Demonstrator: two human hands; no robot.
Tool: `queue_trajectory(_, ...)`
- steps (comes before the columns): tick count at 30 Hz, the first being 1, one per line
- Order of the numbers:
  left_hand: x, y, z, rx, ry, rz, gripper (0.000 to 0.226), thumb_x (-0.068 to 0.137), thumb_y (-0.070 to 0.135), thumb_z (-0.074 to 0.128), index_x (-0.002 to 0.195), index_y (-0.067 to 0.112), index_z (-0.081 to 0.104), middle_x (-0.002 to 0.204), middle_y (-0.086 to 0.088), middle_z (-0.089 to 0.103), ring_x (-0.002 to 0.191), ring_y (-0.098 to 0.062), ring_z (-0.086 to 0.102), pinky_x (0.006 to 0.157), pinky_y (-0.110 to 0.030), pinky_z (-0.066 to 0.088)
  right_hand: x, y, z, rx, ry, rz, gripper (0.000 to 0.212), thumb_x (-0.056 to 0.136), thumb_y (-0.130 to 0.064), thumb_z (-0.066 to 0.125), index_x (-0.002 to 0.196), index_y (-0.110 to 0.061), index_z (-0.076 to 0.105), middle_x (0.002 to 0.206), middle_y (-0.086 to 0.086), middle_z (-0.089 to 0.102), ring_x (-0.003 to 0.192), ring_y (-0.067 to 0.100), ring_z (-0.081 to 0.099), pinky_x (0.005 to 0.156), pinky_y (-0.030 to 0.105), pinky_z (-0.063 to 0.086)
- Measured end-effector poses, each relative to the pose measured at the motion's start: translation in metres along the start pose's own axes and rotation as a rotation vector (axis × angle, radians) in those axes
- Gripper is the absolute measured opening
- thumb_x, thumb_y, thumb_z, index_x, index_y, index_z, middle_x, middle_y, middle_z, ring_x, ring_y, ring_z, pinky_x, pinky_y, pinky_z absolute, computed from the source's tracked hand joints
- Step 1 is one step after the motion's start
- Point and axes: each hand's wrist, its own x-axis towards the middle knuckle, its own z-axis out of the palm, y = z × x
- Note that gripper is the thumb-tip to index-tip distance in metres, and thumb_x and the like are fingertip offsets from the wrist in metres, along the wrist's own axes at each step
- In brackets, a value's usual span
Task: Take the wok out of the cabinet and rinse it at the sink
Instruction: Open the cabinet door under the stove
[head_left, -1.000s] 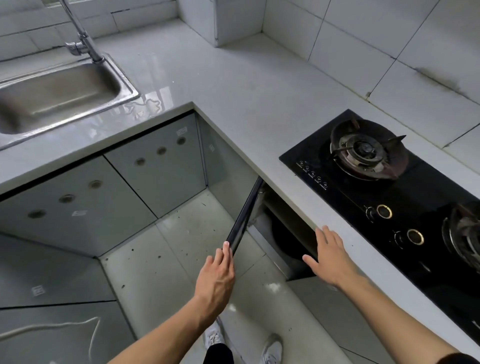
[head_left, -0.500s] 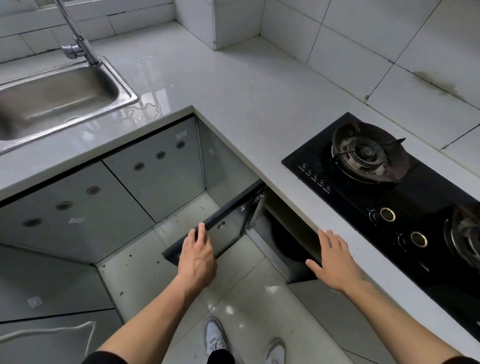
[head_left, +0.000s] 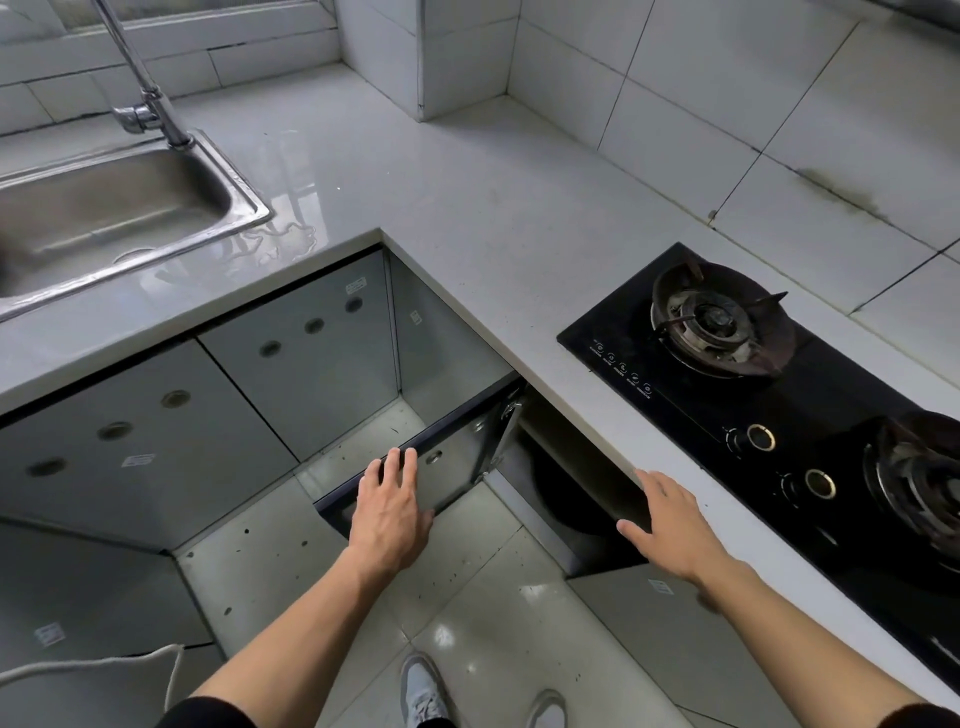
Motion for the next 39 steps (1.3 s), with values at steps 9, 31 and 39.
queue_trajectory(9,0.005,0.013,-0.024,-0.164,-0.174,-0.116,0.087,0.089,0.049,0.052,0.152,0.015,0.003,0.156,-0.011,0.018,0.14,-0.034,0.021,0.113,-0.046,0.03,-0.045,0.016,-0.01,0.095,0.114,0.038,0.073,0.095,-0.043,0.053,0.153,-0.018,0.016,0.16,0.003,0.021,0.146,0.025,0.018,0.117,0.043,0.028)
queue_trajectory(31,0.036,0.262,-0.073,-0.024,-0.188,0.661,0.062,0.093,0.043,0.049,0.146,0.018,0.027,0.158,-0.008,0.022,0.143,-0.029,0.018,0.112,-0.044,0.034,-0.121,0.112,0.017,0.373,0.29,0.371,0.067,0.096,-0.042,0.05,0.152,-0.017,0.022,0.158,0.004,0.025,0.146,0.023,0.02,0.118,0.039,0.025)
queue_trajectory(39,0.059,0.274,-0.059,0.097,-0.244,0.966,0.055,0.092,0.033,0.051,0.141,0.014,0.035,0.149,-0.009,0.032,0.136,-0.027,0.026,0.111,-0.038,0.034,-0.146,0.076,0.053,0.795,0.357,0.714,0.067,0.093,-0.041,0.057,0.15,-0.019,0.028,0.153,0.003,0.035,0.14,0.022,0.033,0.113,0.037,0.031)
